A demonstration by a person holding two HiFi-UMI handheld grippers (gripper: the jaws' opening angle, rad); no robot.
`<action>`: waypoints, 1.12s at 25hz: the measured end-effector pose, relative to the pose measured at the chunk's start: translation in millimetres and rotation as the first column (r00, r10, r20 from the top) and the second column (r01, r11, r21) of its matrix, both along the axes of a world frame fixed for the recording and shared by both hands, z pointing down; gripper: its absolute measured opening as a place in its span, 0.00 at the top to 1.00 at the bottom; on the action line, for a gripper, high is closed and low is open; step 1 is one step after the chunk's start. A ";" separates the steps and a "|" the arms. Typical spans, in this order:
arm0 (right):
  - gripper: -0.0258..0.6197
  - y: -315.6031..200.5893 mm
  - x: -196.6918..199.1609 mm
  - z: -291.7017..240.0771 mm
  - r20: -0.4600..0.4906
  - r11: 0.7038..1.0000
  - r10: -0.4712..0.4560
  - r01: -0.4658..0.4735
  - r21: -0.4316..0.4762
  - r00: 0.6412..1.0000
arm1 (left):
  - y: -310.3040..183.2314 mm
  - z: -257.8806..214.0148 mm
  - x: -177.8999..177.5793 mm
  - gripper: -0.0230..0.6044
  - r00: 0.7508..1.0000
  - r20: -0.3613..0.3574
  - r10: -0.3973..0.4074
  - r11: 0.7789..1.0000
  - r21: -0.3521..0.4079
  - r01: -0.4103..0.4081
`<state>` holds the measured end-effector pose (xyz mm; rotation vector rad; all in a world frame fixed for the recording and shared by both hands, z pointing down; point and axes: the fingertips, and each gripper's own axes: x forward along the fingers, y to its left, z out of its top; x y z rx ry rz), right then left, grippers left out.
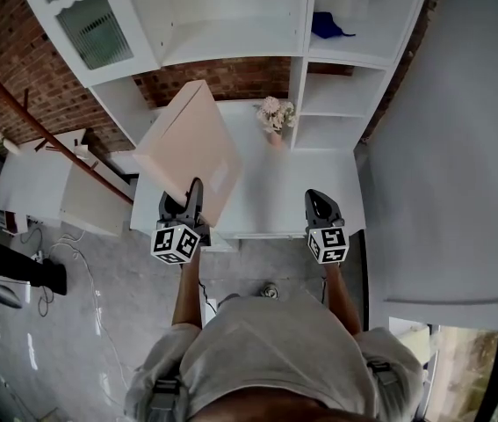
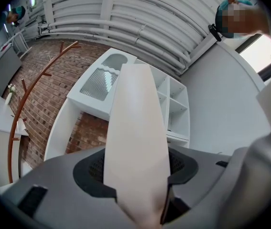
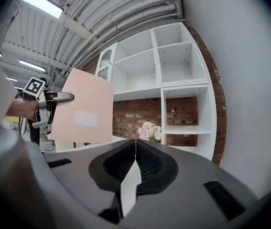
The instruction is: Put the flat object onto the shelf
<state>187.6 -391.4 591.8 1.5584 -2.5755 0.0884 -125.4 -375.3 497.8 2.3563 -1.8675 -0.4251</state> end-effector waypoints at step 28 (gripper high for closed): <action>0.91 7.5 -24.8 8.1 -0.042 0.998 0.048 -0.049 -0.031 0.998 | -43.4 -109.2 18.1 0.53 0.863 0.503 0.040 0.974 0.174 -0.146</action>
